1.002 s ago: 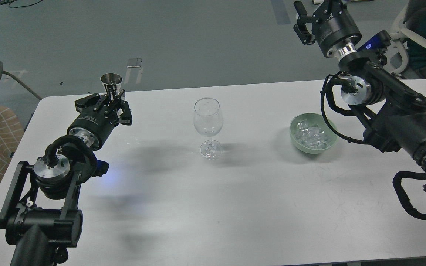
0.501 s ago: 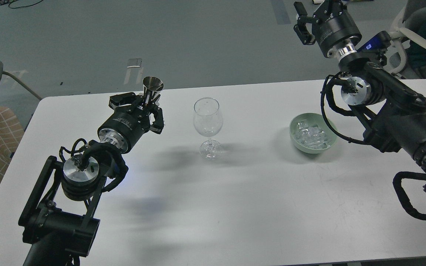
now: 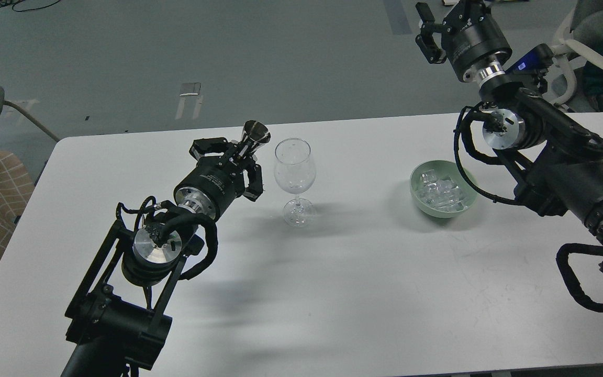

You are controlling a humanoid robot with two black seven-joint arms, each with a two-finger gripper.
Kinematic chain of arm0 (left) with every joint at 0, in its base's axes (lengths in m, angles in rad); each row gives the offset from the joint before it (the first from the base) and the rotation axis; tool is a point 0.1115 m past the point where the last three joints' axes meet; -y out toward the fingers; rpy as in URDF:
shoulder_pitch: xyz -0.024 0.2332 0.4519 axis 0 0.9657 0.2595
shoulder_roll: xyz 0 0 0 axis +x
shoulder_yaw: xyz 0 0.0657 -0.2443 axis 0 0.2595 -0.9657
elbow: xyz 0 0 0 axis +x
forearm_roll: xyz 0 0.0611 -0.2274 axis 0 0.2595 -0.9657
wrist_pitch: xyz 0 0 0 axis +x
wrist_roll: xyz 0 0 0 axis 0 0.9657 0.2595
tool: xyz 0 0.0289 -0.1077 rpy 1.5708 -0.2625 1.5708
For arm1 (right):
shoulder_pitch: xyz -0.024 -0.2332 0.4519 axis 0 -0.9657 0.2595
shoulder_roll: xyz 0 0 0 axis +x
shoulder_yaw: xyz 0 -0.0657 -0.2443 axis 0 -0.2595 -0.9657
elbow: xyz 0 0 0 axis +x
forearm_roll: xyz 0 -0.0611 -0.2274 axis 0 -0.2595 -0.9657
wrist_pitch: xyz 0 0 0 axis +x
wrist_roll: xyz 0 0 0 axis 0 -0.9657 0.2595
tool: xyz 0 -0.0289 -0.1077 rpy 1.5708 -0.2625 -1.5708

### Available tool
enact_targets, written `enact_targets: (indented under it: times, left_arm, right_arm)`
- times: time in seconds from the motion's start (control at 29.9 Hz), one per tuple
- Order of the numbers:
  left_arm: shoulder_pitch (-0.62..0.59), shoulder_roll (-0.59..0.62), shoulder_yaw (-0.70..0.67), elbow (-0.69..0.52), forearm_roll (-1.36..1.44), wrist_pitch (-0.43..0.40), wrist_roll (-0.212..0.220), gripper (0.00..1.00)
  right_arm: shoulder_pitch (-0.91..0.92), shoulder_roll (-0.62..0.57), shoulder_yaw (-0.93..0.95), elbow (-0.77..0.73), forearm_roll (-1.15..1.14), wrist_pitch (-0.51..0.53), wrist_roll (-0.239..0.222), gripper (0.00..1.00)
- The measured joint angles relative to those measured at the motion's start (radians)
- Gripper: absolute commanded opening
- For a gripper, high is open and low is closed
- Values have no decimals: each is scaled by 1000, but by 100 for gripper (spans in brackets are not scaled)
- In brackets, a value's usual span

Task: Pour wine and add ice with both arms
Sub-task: 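Tilt the jigger over the wine glass rim with the left gripper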

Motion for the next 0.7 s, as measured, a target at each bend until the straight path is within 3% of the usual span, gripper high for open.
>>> enact_targets:
  times: [0.7]
  left_arm:
    - [-46, 9, 38, 9, 219, 19, 1, 13]
  right_arm:
    - [0, 1, 1, 0, 0, 0, 0, 100]
